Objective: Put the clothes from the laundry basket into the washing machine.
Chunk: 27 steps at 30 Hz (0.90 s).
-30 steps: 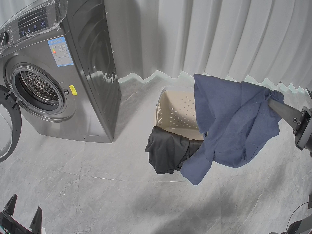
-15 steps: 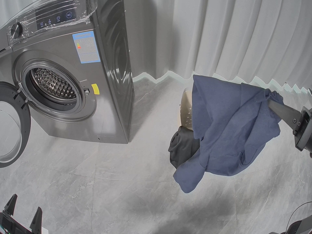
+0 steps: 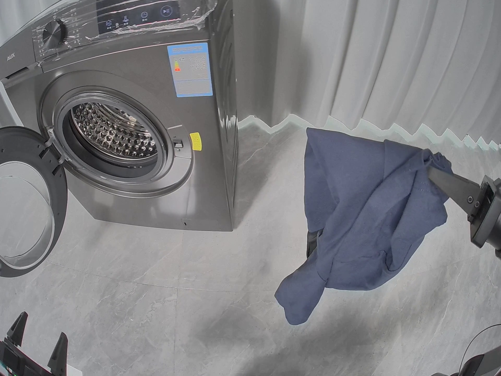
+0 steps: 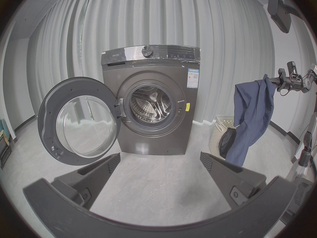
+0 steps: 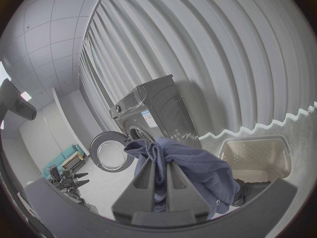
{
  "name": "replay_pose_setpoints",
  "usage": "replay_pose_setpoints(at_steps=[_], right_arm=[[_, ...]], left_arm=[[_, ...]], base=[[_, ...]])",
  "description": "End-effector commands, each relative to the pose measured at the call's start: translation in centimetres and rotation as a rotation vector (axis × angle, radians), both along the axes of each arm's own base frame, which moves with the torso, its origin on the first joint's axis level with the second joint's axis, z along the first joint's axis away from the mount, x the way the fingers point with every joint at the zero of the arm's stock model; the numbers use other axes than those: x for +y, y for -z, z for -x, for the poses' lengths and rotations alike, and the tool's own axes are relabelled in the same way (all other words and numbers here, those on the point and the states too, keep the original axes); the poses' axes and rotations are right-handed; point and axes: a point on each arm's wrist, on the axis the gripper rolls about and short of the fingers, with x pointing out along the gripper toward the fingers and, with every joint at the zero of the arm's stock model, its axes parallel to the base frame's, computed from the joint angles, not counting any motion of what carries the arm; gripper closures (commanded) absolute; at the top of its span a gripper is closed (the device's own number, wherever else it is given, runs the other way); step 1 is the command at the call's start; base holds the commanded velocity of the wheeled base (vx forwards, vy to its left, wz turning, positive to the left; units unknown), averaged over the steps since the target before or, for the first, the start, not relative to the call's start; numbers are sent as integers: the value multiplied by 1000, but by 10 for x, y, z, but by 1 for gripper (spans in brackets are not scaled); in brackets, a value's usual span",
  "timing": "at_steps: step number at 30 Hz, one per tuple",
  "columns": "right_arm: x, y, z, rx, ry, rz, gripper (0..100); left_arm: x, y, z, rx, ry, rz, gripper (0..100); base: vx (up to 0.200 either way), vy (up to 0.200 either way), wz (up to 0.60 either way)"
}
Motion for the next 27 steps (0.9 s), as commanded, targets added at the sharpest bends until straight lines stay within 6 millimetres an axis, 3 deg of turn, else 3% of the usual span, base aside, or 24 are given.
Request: replay_pose_setpoints(at_steps=[1, 21, 27], right_arm=[[1, 1, -1, 4, -2, 3, 100], [4, 7, -6, 34, 0, 12, 100], [4, 6, -6, 33, -1, 11, 100]], left_arm=[[0, 5, 0, 1, 0, 0, 0], [0, 5, 0, -1, -2, 0, 0], [0, 5, 0, -1, -2, 2, 0]], base=[[0, 200, 0], [0, 200, 0], [0, 0, 0]])
